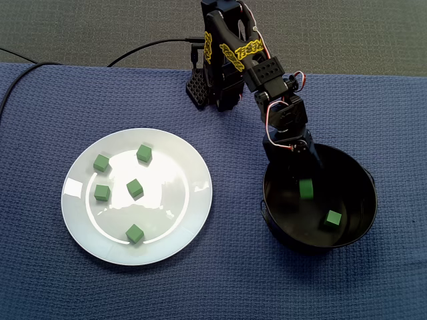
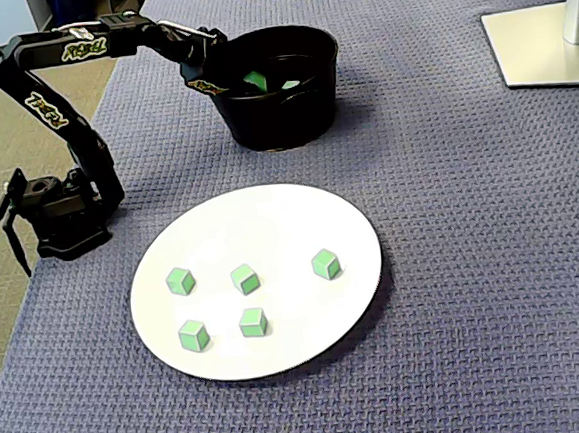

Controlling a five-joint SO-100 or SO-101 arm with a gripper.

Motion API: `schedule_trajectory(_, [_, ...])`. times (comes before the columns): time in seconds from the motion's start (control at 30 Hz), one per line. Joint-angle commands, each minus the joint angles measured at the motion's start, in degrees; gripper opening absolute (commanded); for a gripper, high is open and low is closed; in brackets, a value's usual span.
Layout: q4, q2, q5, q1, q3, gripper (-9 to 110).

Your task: Pick up the items on the white plate and put them in the black container.

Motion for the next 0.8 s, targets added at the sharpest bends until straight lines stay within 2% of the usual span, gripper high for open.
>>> schedule_trajectory(0.0, [4.5, 4.5, 0.8, 1.2, -4.1, 44])
schedule_trajectory(0.23, [32.3, 8.5, -5.4, 8.3, -29.5, 43])
schedule_trajectory(0.37, [53.3, 8.6, -16.8, 16.3, -44.8, 40])
schedule_trajectory(0.43, [60.1, 8.4, -22.7, 21.9, -48.6, 39])
schedule_trajectory(0.57, [66.5, 8.6, -33.6, 33.6, -47.5, 43])
schedule_trajectory(0.77, [69.7, 10.5, -42.9, 49.7, -38.9, 42])
